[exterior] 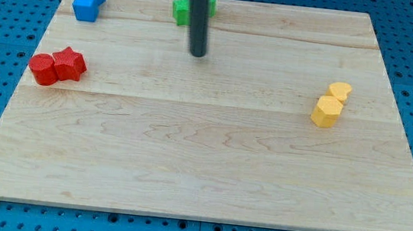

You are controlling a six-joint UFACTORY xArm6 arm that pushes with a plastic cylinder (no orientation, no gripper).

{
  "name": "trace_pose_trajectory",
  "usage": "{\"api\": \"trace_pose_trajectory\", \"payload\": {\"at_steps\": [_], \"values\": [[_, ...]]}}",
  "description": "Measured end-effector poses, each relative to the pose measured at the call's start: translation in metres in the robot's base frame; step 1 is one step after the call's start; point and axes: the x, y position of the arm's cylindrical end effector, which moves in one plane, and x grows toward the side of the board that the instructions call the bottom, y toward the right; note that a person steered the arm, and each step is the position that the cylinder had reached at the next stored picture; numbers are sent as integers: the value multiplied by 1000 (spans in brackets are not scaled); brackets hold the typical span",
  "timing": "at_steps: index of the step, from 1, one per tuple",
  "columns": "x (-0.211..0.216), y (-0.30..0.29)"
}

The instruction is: Separate the yellow blocks at the center right of the board

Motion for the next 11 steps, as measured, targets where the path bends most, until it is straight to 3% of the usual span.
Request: {"api": "trace_pose_trajectory", "payload": {"at_steps": [2, 5, 8, 10, 11], "values": [[-14, 190], [-3, 292], [88, 210], [69, 86], [47, 71]]}}
